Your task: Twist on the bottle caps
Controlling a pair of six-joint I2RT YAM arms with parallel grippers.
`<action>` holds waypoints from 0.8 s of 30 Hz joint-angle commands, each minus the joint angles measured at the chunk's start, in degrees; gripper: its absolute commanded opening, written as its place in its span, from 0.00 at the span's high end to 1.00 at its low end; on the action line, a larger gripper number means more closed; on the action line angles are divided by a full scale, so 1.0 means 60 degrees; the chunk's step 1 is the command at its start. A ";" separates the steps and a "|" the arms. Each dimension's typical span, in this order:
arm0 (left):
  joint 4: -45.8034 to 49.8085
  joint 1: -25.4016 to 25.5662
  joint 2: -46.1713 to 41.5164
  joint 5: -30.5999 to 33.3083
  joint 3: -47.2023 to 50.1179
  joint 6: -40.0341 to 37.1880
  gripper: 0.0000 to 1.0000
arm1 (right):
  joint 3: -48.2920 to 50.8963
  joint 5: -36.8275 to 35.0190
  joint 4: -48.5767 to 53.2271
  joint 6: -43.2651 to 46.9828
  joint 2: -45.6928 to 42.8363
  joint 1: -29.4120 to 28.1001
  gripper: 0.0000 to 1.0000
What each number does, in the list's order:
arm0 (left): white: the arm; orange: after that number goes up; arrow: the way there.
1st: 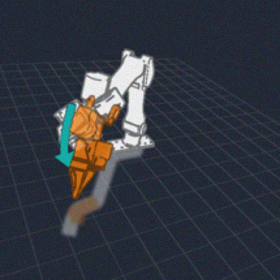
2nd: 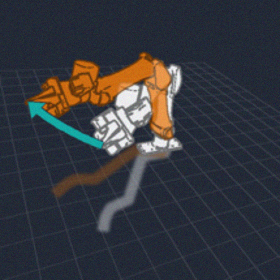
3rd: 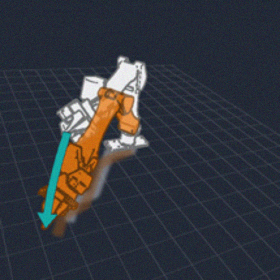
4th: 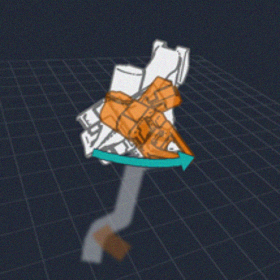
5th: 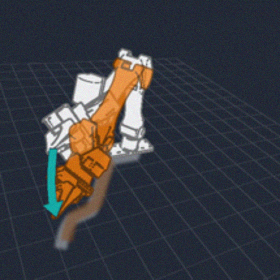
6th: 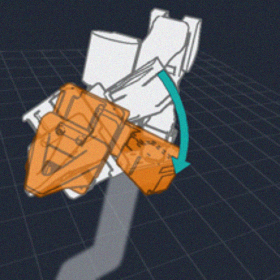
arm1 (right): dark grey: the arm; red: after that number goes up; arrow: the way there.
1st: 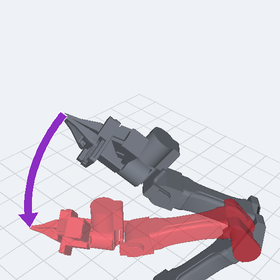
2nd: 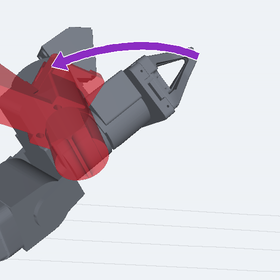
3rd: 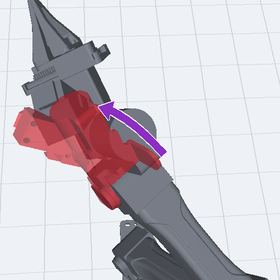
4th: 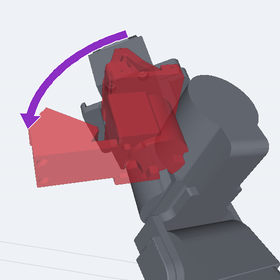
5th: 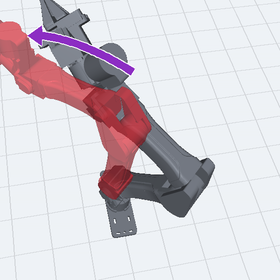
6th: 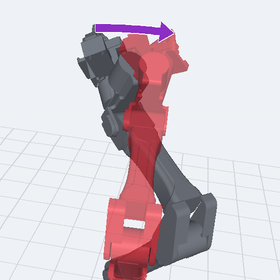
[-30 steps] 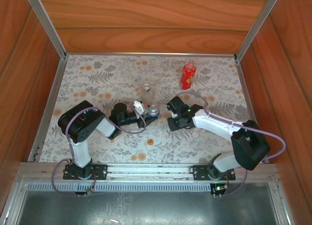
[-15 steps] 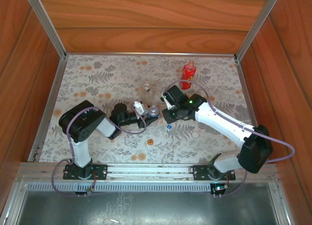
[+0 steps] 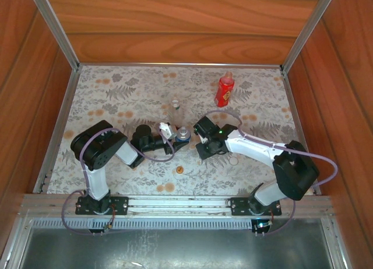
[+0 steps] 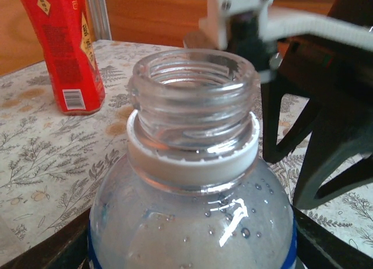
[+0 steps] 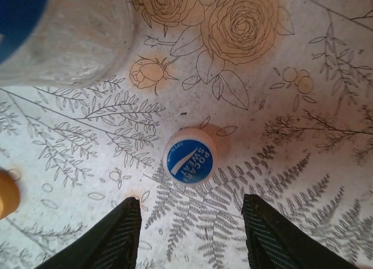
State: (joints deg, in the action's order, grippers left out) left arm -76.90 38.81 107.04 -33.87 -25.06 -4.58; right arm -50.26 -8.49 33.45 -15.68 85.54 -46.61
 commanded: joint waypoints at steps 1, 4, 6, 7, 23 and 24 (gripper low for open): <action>0.1088 0.0068 0.0265 -0.0048 0.0299 0.0168 0.36 | 0.0212 -0.0035 -0.0855 -0.0214 0.0240 -0.0047 0.48; 0.1084 0.0074 0.0258 -0.0063 0.0257 0.0224 0.37 | 0.0261 -0.0002 -0.1045 -0.0243 0.0504 -0.0019 0.49; 0.1084 0.0075 0.0272 -0.0052 0.0258 0.0227 0.37 | 0.0234 0.0023 -0.1078 -0.0209 0.0631 0.0004 0.49; 0.1085 0.0064 0.0271 -0.0053 0.0264 0.0222 0.37 | 0.0205 0.0036 -0.1078 -0.0195 0.0689 0.0019 0.50; 0.1089 0.0032 0.0309 -0.0024 0.0305 0.0280 0.38 | -0.0090 0.0272 -0.0939 -0.0054 0.1242 0.0107 0.64; 0.1084 0.0026 0.0305 -0.0036 0.0304 0.0289 0.39 | -0.0090 0.0273 -0.0946 -0.0076 0.1235 0.0107 0.64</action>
State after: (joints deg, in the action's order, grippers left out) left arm -77.01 38.81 107.04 -33.74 -25.02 -4.49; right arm -49.69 -7.51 27.20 -16.12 92.47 -46.37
